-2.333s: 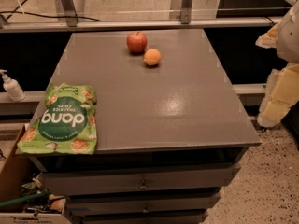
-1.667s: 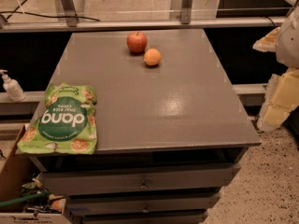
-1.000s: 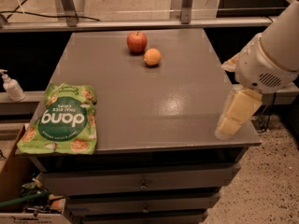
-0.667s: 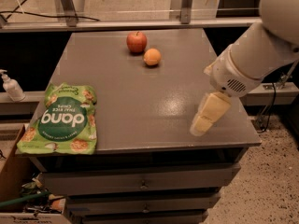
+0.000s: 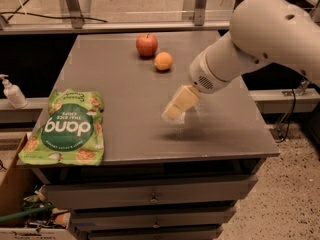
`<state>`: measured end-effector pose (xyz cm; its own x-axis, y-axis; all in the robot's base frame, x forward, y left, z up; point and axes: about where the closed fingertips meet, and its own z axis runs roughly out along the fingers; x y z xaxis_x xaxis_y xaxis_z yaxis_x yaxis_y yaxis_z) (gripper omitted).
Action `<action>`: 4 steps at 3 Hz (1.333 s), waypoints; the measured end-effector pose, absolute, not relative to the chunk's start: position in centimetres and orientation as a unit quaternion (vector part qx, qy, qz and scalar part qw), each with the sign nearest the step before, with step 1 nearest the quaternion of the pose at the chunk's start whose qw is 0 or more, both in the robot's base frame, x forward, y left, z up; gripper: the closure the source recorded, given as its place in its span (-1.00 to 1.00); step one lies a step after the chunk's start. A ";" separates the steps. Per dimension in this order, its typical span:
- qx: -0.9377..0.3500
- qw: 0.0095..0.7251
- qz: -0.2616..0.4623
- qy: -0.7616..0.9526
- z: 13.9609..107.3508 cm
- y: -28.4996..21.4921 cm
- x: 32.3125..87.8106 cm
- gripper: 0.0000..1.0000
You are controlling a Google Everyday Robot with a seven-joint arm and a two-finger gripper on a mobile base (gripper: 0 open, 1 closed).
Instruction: Pick orange
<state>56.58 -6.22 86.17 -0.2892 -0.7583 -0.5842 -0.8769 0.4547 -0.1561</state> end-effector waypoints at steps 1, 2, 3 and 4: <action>-0.491 0.344 0.113 0.792 86.0 -3.1 60.4 -1.00; -0.473 0.374 0.118 0.789 85.1 -2.2 64.8 -1.00; -0.473 0.374 0.118 0.789 85.1 -2.2 64.8 -1.00; -0.470 0.369 0.125 0.792 84.9 -2.7 65.4 -1.00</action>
Offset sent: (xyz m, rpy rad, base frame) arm 0.1275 0.0423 -0.0189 0.1769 -0.1348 -0.0912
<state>65.37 -2.69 84.94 -0.2852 -0.6516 -0.7029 -0.8370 0.5266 -0.1487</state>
